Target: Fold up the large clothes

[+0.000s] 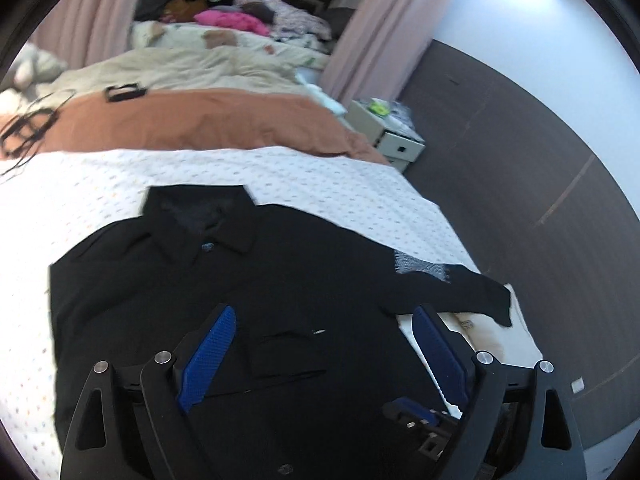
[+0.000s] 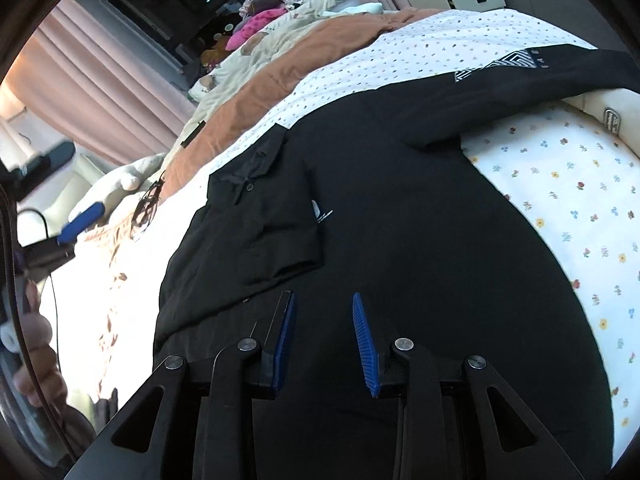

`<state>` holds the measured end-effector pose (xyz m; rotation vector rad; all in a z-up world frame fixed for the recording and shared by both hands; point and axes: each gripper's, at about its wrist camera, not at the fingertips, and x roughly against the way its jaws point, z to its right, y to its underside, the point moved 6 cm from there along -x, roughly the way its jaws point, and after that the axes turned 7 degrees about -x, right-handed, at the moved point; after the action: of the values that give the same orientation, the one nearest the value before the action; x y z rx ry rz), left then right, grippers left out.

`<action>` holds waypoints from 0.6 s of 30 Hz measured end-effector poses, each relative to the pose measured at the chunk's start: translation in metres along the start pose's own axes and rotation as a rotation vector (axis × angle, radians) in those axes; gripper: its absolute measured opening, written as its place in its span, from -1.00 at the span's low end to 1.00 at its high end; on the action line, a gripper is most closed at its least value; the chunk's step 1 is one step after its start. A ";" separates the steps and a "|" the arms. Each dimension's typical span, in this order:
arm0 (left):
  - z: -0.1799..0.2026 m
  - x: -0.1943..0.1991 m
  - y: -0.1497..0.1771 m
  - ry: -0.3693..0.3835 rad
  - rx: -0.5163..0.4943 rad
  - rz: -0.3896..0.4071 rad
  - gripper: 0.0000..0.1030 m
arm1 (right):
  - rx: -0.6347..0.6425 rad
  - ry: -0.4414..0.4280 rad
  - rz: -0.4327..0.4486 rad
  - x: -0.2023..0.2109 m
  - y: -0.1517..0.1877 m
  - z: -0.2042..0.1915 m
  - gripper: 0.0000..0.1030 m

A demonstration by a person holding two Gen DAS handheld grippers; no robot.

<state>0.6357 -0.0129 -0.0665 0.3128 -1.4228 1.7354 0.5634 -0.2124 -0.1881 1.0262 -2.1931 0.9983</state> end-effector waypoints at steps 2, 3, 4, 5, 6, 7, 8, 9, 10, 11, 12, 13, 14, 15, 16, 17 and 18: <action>-0.019 0.009 0.007 -0.036 0.023 0.007 0.76 | 0.022 -0.004 -0.007 -0.006 0.000 -0.011 -0.41; -0.028 0.014 0.011 -0.053 0.035 0.011 0.76 | 0.033 -0.004 -0.009 -0.008 0.000 -0.016 -0.41; -0.036 0.020 0.014 -0.068 0.046 0.015 0.76 | 0.050 -0.001 -0.014 -0.013 -0.001 -0.023 -0.40; -0.049 0.030 0.019 -0.094 0.064 0.019 0.76 | 0.066 0.003 -0.021 -0.017 -0.002 -0.027 -0.31; -0.058 0.033 0.020 -0.107 0.074 0.021 0.76 | 0.080 0.008 -0.025 -0.020 -0.001 -0.031 -0.22; -0.070 0.042 0.025 -0.127 0.087 0.026 0.76 | 0.095 0.014 -0.027 -0.023 -0.001 -0.036 -0.04; -0.079 0.048 0.028 -0.145 0.095 0.027 0.76 | 0.120 0.019 -0.026 -0.028 -0.001 -0.045 0.08; -0.089 0.055 0.032 -0.168 0.103 0.030 0.76 | 0.140 0.022 -0.027 -0.031 -0.002 -0.050 0.11; -0.098 0.062 0.036 -0.190 0.110 0.033 0.76 | 0.170 0.029 -0.034 -0.038 -0.002 -0.060 0.14; -0.107 0.069 0.041 -0.209 0.116 0.037 0.76 | 0.190 0.037 -0.042 -0.043 -0.002 -0.065 0.19; -0.116 0.074 0.044 -0.226 0.123 0.039 0.76 | 0.204 0.044 -0.049 -0.048 -0.001 -0.070 0.24; -0.123 0.077 0.047 -0.239 0.129 0.040 0.76 | 0.223 0.051 -0.056 -0.056 -0.001 -0.077 0.39; -0.132 0.084 0.053 -0.257 0.139 0.041 0.76 | 0.239 0.055 -0.058 -0.061 -0.001 -0.081 0.50; -0.140 0.087 0.056 -0.267 0.146 0.041 0.76 | 0.255 0.062 -0.060 -0.067 0.000 -0.086 0.52; -0.149 0.092 0.062 -0.282 0.157 0.039 0.76 | 0.278 0.077 -0.065 -0.076 0.001 -0.092 0.52; -0.156 0.095 0.066 -0.291 0.164 0.036 0.76 | 0.297 0.090 -0.072 -0.083 0.003 -0.095 0.52; -0.164 0.099 0.072 -0.301 0.173 0.033 0.76 | 0.311 0.102 -0.079 -0.091 0.004 -0.097 0.52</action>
<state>0.5736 0.1787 -0.1033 0.6711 -1.4951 1.9019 0.6262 -0.0953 -0.1951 1.1595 -1.9382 1.3525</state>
